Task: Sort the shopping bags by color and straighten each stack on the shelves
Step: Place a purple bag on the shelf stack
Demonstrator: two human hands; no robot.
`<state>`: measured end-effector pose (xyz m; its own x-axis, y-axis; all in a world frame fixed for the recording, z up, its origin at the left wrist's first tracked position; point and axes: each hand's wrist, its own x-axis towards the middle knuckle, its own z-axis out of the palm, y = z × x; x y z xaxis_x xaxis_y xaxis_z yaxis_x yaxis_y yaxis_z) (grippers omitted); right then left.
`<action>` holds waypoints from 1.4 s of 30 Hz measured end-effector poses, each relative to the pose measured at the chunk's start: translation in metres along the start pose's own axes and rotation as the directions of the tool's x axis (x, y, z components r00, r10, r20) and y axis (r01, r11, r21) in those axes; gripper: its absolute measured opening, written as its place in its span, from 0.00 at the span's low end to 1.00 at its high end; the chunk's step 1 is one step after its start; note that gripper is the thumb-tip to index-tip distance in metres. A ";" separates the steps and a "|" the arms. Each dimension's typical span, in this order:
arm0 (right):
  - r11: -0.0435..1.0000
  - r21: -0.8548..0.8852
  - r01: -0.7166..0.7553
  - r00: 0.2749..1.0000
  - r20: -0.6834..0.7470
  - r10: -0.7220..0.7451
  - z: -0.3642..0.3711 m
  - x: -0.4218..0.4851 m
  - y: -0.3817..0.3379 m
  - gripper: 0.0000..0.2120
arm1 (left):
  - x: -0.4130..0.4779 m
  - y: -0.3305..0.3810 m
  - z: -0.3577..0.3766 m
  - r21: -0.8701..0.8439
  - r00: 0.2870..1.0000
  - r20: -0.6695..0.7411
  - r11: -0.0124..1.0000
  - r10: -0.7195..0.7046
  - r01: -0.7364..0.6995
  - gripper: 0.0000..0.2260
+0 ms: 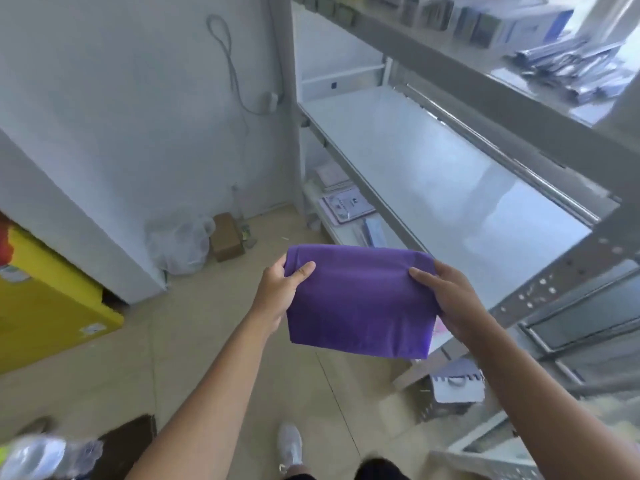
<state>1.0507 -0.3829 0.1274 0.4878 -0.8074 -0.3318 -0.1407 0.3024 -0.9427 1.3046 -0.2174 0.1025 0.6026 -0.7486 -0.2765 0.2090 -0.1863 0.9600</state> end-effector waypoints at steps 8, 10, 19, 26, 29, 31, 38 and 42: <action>0.997 0.070 0.041 0.977 -0.210 -0.025 0.016 0.107 -0.065 0.10 | 0.179 0.077 0.023 0.067 0.976 0.219 0.998 0.006 -0.021 0.12; 0.994 0.102 0.051 0.971 -0.237 -0.025 0.016 0.145 -0.073 0.11 | 0.225 0.088 0.033 0.096 0.971 0.238 0.995 0.004 -0.027 0.13; 0.986 0.164 0.017 0.951 -0.308 0.035 0.014 0.324 -0.093 0.13 | 0.420 0.124 0.062 0.008 0.950 0.304 0.998 -0.067 0.068 0.13; 0.980 0.200 -0.009 0.907 -0.411 0.092 0.016 0.411 -0.138 0.12 | 0.533 0.163 0.095 0.082 0.861 0.495 0.993 -0.118 0.089 0.19; 0.970 0.232 0.072 0.833 -0.549 0.069 0.017 0.437 -0.165 0.14 | 0.579 0.187 0.128 0.096 0.810 0.585 0.994 -0.023 -0.042 0.25; 0.941 0.258 0.220 0.753 -0.658 0.005 0.010 0.445 -0.180 0.14 | 0.607 0.199 0.153 0.034 0.751 0.657 0.992 0.071 -0.124 0.28; 0.908 0.126 0.400 0.525 -0.844 -0.114 0.001 0.456 -0.149 0.10 | 0.675 0.184 0.218 0.115 0.644 0.765 0.981 0.014 -0.159 0.29; 1.000 0.015 0.027 0.478 -0.878 0.000 -0.011 0.478 -0.076 0.07 | 0.695 0.103 0.243 0.324 0.683 0.725 0.919 -0.088 -0.226 0.33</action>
<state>1.2850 -0.7977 0.0400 -0.5233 -0.8310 -0.1887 -0.1142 0.2879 -0.9508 1.5574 -0.9113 0.0197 -0.1655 -0.9562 -0.2414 -0.1940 -0.2084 0.9586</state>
